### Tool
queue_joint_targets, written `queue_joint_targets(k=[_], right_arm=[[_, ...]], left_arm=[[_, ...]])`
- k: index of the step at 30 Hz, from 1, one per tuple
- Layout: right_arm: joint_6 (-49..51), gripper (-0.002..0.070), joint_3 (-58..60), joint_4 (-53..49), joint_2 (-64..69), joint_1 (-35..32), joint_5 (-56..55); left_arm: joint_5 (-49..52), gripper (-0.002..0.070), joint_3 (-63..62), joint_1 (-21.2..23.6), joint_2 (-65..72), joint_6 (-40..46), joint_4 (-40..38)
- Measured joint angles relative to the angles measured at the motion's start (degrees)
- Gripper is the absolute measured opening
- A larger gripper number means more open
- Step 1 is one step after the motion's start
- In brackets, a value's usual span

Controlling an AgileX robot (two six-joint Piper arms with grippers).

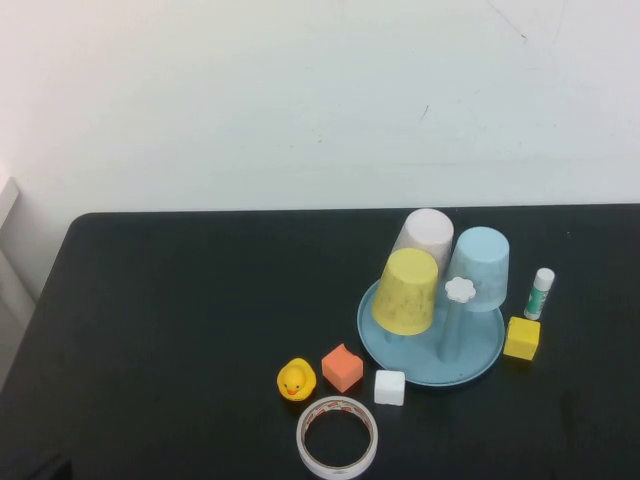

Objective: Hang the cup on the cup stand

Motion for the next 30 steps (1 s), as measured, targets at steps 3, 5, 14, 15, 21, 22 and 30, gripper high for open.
queue_joint_targets(k=[3, 5, 14, 15, 21, 22, 30], right_arm=[[3.94, 0.0001, 4.3, -3.27, -6.7, 0.0, -3.07], [7.17, 0.0001, 6.04, -5.71, -9.61, 0.0, -3.92], [11.88, 0.0, 7.29, -10.05, -14.55, 0.0, 2.07], [11.88, 0.0, 7.59, -10.29, -14.55, 0.0, 2.19], [8.84, 0.0, 10.96, -12.88, -14.94, 0.0, -8.32], [8.21, 0.0, 11.61, -13.17, -15.29, 0.0, -10.85], [7.53, 0.0, 18.34, -12.77, -21.52, 0.0, -24.6]], left_arm=[[0.0, -0.0001, 0.0, 0.0, 0.0, 0.0, 0.0], [0.0, -0.0001, 0.0, 0.0, 0.0, 0.0, 0.0], [0.0, -0.0001, 0.0, 0.0, 0.0, 0.0, 0.0], [-0.11, -0.0001, 0.0, 0.0, 0.0, 0.0, 0.0], [-0.11, -0.0001, 0.0, 0.0, 0.0, 0.0, 0.0], [-0.11, -0.0001, 0.0, 0.0, 0.0, 0.0, 0.0], [-0.11, -0.0001, 0.0, 0.0, 0.0, 0.0, 0.0]])
